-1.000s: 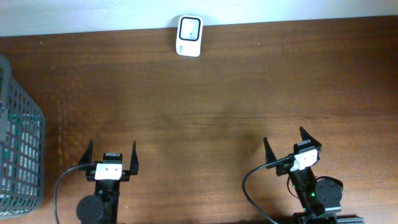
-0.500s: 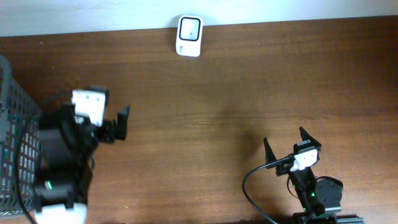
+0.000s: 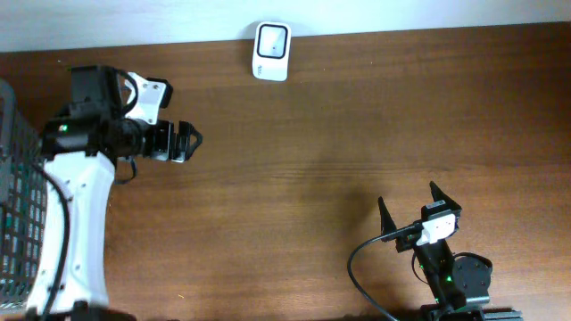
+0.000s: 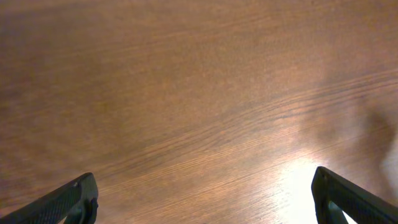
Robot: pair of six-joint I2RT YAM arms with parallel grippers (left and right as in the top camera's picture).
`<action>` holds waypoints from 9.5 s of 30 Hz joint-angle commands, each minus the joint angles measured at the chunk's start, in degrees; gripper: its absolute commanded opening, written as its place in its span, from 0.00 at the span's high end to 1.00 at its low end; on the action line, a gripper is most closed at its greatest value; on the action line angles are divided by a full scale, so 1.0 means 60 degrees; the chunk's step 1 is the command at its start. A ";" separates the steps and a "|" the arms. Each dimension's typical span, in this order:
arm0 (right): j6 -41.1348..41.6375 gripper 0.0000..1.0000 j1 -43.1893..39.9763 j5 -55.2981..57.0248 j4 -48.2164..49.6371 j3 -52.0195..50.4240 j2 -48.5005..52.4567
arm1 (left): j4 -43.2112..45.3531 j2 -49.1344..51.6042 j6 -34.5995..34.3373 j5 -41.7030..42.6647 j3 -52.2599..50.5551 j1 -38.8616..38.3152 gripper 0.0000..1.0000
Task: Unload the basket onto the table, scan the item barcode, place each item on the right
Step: 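Reach the left gripper into the grey basket and grasp the green glove packet, then carry the green packet out and drop it on the table center, then reach the left gripper into the basket and grasp the white tube, then place the white bamboo-print tube left of the green packet, then reach the left gripper into the basket and grasp the mint-green pouch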
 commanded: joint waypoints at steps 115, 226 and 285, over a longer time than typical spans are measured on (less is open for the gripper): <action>0.0069 0.02 0.0069 -0.0117 -0.0044 -0.0051 -0.0073 | 0.7191 0.3912 -1.2939 -0.1588 -0.1978 -0.5115 0.51; 0.0073 0.02 0.0069 -0.0113 -0.0044 -0.0051 -0.0073 | 0.1566 -0.0215 -0.5402 -0.1643 -0.1789 -0.1217 1.00; 0.0069 0.02 0.0069 -0.0117 -0.0044 -0.0051 -0.0073 | 0.1807 -0.0277 -0.3796 -0.4564 0.0036 0.8091 0.35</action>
